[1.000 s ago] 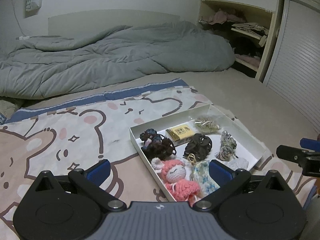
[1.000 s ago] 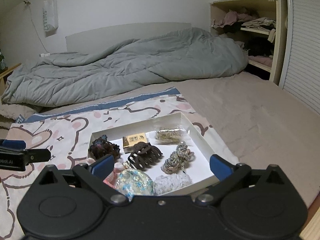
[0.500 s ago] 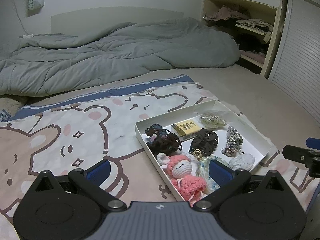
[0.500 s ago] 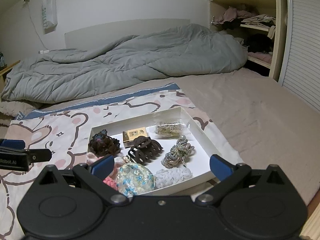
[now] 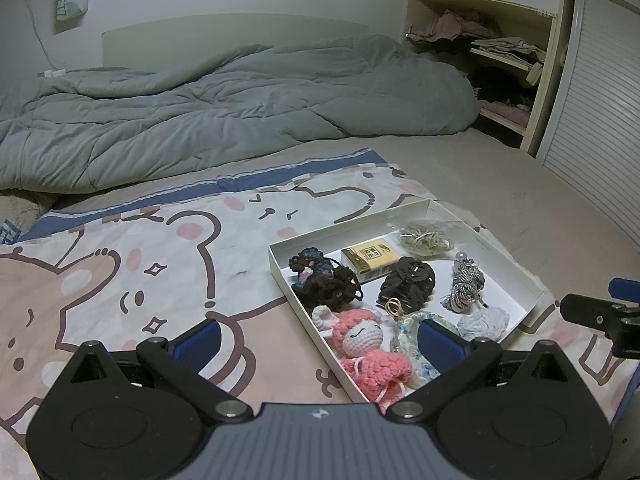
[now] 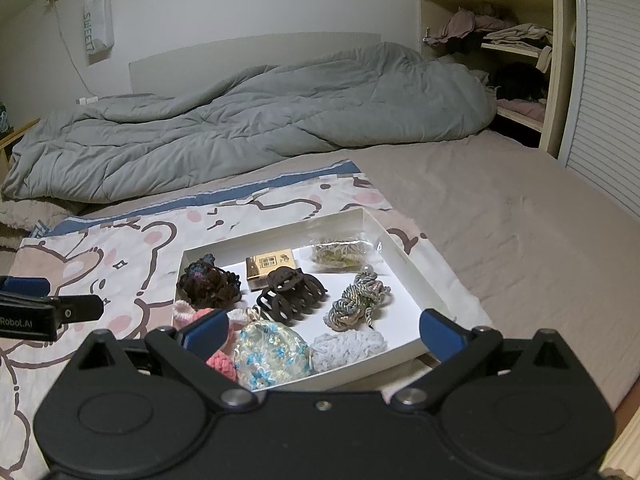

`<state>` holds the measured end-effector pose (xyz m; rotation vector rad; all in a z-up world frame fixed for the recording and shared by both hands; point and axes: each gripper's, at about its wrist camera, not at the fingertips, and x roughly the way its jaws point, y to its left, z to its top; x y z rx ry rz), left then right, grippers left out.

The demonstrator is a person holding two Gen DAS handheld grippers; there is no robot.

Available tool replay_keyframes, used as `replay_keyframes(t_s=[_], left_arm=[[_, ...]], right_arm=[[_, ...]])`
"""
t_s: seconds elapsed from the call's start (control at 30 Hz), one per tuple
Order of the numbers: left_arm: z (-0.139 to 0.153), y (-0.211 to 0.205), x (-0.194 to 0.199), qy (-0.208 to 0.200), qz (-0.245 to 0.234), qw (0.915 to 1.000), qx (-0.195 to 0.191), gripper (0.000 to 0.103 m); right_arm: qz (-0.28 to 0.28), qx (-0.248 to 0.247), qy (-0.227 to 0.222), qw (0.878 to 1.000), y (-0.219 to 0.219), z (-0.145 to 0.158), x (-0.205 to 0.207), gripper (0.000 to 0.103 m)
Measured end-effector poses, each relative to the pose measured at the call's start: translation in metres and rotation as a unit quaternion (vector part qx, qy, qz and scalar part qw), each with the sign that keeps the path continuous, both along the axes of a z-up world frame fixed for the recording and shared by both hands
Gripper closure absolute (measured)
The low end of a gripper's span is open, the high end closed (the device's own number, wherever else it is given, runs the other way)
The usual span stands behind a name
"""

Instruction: Organize objects

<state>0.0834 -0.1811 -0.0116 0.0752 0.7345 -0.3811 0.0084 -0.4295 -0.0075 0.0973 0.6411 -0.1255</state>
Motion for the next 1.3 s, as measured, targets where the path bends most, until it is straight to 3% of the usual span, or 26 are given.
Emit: replay_keyframes(t_s=[1.3], left_arm=[[-0.0006, 0.0, 0.0003, 0.002, 0.005, 1.0, 0.004, 0.0]], right_arm=[[0.002, 0.002, 0.004, 1.0, 0.0012, -0.0038, 0.0017, 0.0]])
